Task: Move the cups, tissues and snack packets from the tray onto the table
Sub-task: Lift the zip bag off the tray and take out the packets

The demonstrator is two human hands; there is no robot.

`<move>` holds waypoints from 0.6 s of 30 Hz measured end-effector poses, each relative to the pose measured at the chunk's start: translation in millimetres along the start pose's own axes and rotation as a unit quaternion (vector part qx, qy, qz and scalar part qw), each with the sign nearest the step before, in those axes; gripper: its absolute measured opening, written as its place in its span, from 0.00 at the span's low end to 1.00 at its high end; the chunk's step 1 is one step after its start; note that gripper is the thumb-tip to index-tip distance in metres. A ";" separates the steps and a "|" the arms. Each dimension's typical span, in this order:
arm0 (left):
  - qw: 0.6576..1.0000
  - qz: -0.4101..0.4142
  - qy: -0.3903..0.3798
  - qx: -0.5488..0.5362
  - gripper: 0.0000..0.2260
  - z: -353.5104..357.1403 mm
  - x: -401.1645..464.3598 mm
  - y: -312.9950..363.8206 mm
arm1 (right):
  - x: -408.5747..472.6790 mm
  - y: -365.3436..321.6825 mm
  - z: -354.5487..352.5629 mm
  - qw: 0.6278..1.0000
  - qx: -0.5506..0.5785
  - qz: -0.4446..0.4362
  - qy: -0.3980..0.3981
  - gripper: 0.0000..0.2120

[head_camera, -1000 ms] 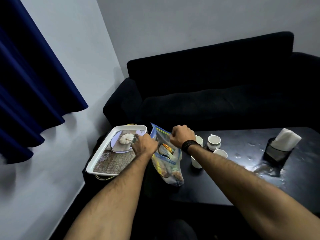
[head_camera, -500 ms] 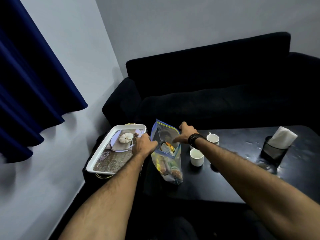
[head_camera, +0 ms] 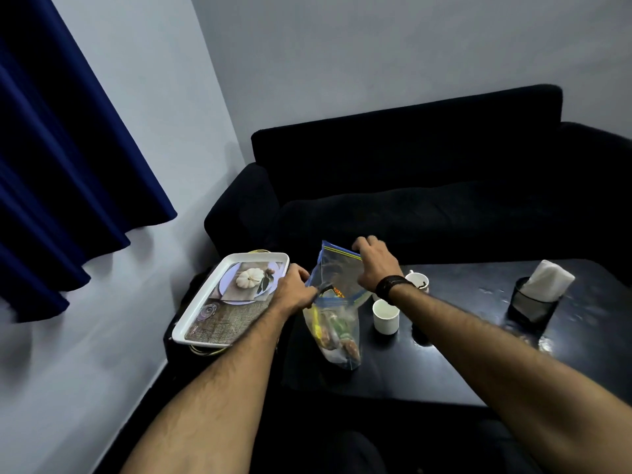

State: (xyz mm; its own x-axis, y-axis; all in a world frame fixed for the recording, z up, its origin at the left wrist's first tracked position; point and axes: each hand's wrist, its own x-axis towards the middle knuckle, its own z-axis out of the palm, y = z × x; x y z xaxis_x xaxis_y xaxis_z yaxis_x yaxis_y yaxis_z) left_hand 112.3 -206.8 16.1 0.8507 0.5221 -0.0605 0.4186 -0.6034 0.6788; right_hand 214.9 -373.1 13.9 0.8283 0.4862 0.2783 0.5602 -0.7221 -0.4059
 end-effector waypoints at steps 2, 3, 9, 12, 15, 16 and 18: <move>0.999 0.024 -0.018 -0.042 0.14 5.8 4.7 3.4 | 4.0 -7.9 0.5 0.997 0.011 -0.079 0.025 0.18; 0.998 0.034 -0.030 -0.054 0.15 8.7 7.3 4.3 | 6.4 -13.4 1.0 0.995 0.026 -0.092 0.002 0.14; 0.974 -0.001 -0.011 -0.226 0.15 25.2 11.0 -7.8 | 18.1 -19.1 30.8 0.968 -0.060 -0.021 -0.243 0.14; 0.971 -0.111 0.071 -0.200 0.19 34.1 12.9 -33.1 | 18.5 -13.0 44.4 0.941 -0.074 -0.007 -0.329 0.22; 0.954 -0.228 0.066 -0.182 0.24 49.6 12.8 -69.6 | 21.3 -9.5 53.3 0.932 -0.073 0.020 -0.355 0.23; 0.944 -0.262 0.034 -0.196 0.24 55.6 10.7 -78.7 | 24.5 -7.7 57.5 0.935 -0.071 0.020 -0.348 0.22; 0.907 -0.323 -0.043 -0.266 0.25 67.7 6.8 -93.0 | 31.3 -5.6 64.0 0.945 -0.035 0.022 -0.324 0.21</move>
State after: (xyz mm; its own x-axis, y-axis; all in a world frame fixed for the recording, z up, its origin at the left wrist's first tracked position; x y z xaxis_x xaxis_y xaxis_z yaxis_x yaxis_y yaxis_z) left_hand 100.6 -187.9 -97.0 0.5136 0.6009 -0.6125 0.6457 0.1995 0.7371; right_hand 238.0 -322.3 -30.9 0.6918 0.6378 -0.3386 0.5418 -0.7684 -0.3406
